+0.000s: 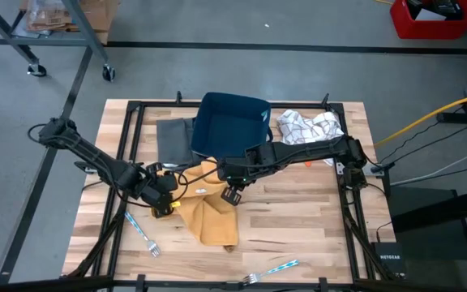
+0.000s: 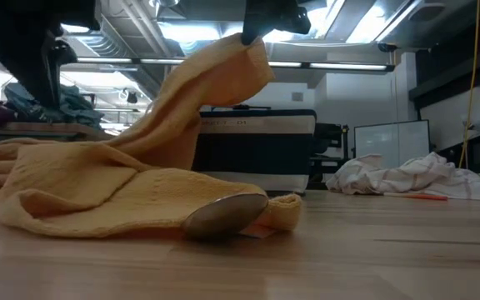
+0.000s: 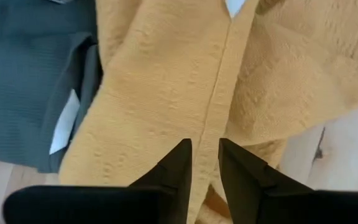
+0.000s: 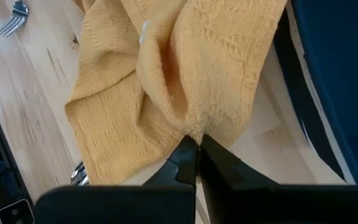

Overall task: Fold towel
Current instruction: Fold the yellow towel

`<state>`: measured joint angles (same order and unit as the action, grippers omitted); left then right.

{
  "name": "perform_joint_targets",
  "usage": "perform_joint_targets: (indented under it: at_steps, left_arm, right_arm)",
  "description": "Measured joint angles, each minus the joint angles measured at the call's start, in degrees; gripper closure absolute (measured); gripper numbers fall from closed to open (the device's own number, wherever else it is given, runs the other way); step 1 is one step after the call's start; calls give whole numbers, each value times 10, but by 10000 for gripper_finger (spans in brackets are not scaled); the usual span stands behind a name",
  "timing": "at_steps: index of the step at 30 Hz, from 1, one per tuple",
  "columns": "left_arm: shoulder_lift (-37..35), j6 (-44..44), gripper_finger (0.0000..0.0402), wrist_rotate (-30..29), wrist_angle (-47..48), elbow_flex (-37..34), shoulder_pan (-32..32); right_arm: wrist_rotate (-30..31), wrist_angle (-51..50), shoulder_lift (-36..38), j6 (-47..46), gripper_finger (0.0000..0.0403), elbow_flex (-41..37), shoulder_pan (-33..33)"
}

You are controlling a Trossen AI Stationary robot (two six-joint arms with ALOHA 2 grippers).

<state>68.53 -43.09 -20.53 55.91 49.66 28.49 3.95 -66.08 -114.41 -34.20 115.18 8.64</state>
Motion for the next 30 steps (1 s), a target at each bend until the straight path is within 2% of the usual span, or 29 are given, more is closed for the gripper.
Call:
perform_joint_targets:
  at_steps: [5, 11, 13, 22, 30]
  left_arm:
    - [12, -3, 337, 8, 7, -6, 0]
    - [12, -4, 329, 101, 30, -6, 5]
    - [12, -4, 319, 110, 44, -6, 16]
    - [13, -6, 270, 65, 74, -6, 45]
    - [29, -5, 264, 36, 74, -6, 45]
  right_arm:
    - [0, 0, 0, 0, 391, 0, 0]
    - [-1, 0, 0, 0, 391, 0, 0]
    - [-1, 0, 0, 0, 391, 0, 0]
    - [-1, 0, 0, 0, 391, 0, 0]
    - [-1, 0, 0, 0, 391, 0, 0]
